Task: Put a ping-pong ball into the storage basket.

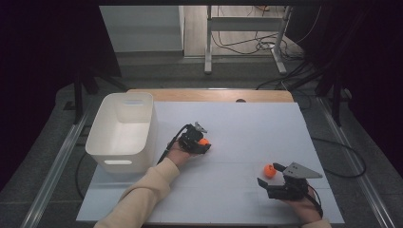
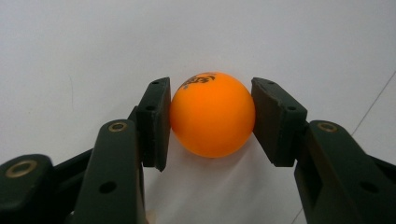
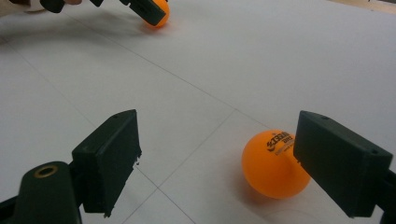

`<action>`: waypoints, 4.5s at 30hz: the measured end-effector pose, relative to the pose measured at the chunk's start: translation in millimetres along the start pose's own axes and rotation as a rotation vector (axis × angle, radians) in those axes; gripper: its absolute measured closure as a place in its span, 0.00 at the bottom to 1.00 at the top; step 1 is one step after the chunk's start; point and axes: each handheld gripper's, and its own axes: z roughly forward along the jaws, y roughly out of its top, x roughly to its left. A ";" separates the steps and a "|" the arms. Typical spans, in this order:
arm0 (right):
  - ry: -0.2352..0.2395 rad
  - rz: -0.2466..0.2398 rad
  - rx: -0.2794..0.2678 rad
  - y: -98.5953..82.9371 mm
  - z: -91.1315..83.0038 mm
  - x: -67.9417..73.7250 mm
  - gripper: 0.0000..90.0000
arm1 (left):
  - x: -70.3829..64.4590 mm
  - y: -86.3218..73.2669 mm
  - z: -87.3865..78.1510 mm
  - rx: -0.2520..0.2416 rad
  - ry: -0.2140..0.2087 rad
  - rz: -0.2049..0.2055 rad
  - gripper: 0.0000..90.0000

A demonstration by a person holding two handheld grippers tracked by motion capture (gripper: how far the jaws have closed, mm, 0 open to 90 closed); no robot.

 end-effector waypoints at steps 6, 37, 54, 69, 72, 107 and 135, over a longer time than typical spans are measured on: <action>0.000 0.000 0.001 0.0 -0.1 -0.1 0.17 | 0.9 0.1 -2.8 -0.009 -0.003 -0.003 0.56; 0.001 -0.002 0.005 -0.3 -0.3 0.0 0.17 | 3.3 4.1 -29.5 -0.080 -0.056 -0.005 0.56; 0.005 -0.003 0.007 -0.2 -0.4 0.0 0.17 | 10.2 7.7 -57.4 -0.144 -0.066 -0.020 0.56; 0.003 -0.005 0.008 -0.3 -0.7 0.5 0.17 | 12.1 8.1 -75.5 -0.180 -0.072 -0.024 0.56; 0.005 -0.006 0.006 -0.2 -0.7 0.6 0.17 | 12.4 8.8 -79.5 -0.191 -0.072 -0.022 0.56; 0.002 -0.004 0.002 -0.3 -1.6 0.2 0.17 | 12.5 12.0 -123.1 -0.300 -0.061 -0.004 0.56; -0.002 -0.005 0.004 -0.4 -1.4 0.1 0.17 | 19.3 10.0 -148.1 -0.356 -0.047 -0.013 0.56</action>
